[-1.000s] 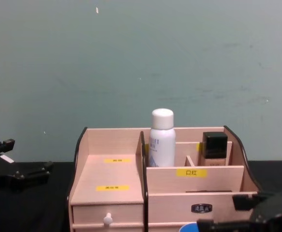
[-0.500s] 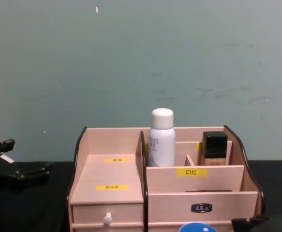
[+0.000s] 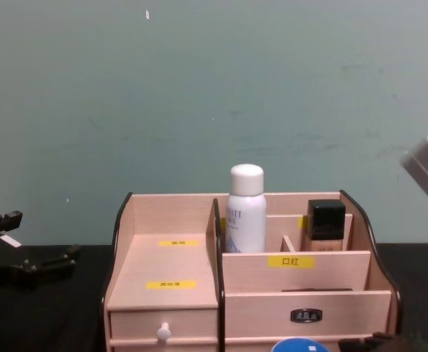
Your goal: Pick up the facial cleanser and watermelon frost from the table and place them into the tiered storage box.
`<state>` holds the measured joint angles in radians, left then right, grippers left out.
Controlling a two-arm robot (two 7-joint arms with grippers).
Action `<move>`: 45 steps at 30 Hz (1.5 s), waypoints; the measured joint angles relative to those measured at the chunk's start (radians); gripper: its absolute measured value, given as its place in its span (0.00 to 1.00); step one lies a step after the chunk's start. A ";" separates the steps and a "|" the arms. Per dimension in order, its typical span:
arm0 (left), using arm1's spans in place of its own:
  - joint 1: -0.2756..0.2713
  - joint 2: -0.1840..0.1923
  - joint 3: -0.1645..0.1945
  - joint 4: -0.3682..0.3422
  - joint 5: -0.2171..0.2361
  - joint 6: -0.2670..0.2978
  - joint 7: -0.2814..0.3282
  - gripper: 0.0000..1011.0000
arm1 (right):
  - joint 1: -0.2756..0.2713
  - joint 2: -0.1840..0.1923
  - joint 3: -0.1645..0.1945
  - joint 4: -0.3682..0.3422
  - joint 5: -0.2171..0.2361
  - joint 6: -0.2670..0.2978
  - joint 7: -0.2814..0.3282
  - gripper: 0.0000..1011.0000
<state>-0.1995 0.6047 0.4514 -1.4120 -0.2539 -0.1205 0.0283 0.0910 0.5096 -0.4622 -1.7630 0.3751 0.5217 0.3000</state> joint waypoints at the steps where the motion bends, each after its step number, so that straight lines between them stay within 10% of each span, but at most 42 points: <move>1: 0.000 0.000 0.000 0.000 0.000 0.000 0.000 1.00 | 0.002 -0.002 0.000 0.003 -0.002 0.000 0.002 0.99; 45: 0.000 0.000 0.000 0.000 0.000 0.000 0.000 1.00 | 0.044 -0.095 0.006 0.097 -0.128 -0.004 0.048 0.99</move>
<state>-0.1995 0.6047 0.4514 -1.4120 -0.2539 -0.1205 0.0283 0.1348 0.4146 -0.4559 -1.6661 0.2469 0.5181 0.3478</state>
